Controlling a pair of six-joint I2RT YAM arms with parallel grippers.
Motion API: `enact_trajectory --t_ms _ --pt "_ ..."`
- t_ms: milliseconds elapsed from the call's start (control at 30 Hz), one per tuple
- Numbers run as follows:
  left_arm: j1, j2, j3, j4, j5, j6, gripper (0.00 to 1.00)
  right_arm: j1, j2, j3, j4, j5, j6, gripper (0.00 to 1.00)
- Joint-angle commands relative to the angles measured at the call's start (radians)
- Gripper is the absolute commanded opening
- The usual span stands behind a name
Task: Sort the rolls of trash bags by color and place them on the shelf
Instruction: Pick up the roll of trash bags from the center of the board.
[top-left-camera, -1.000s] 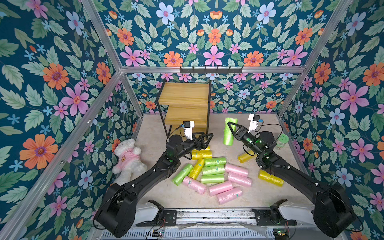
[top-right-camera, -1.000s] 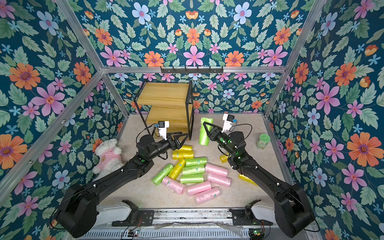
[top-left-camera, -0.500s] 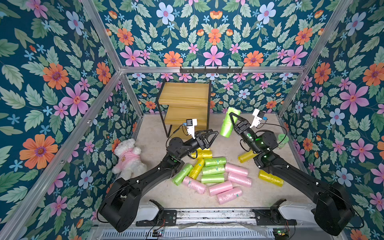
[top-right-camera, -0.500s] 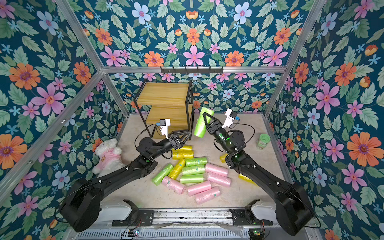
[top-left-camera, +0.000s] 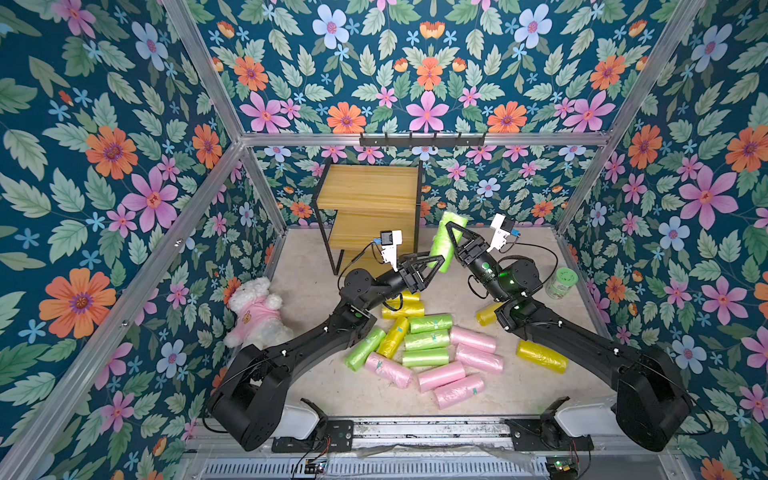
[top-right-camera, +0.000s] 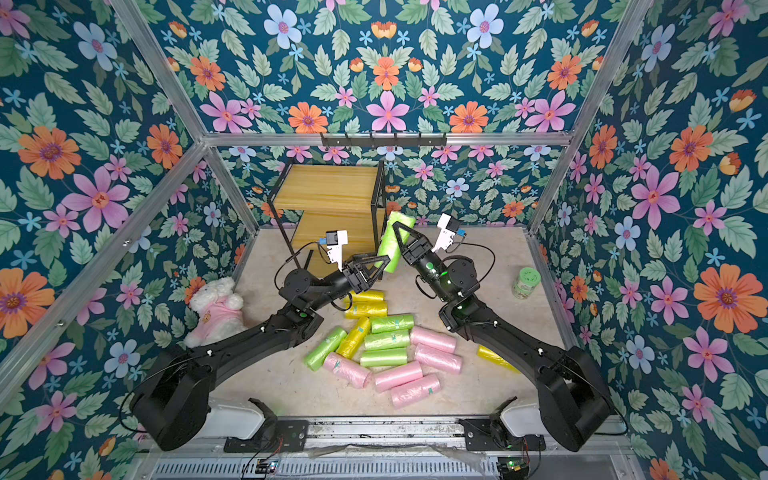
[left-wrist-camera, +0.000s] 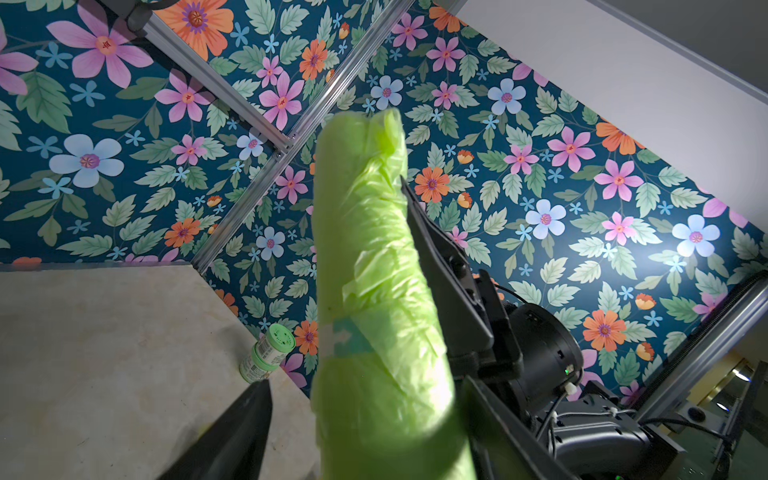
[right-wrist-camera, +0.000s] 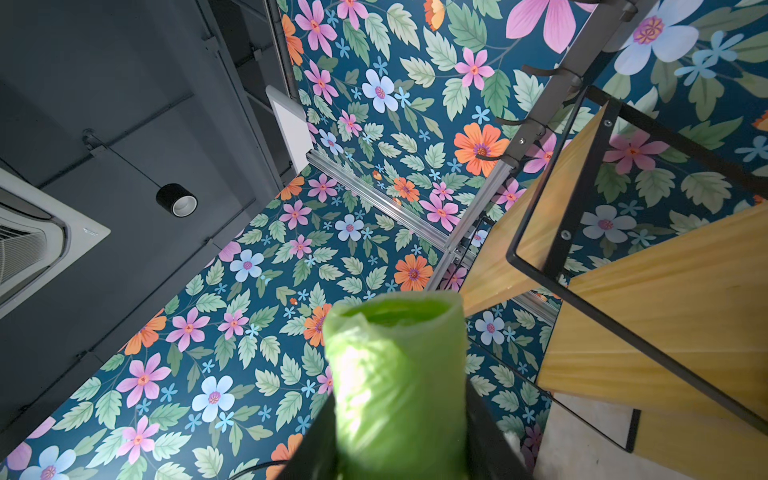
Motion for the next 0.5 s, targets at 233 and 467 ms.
enact_trajectory --t_ms 233,467 --pt "0.0 0.009 0.024 0.041 0.02 0.053 0.31 -0.001 0.012 0.005 0.075 0.007 -0.013 0.46" --pt "0.052 -0.089 0.069 -0.261 -0.01 0.248 0.24 -0.04 -0.028 -0.019 0.021 -0.004 -0.107 0.81"
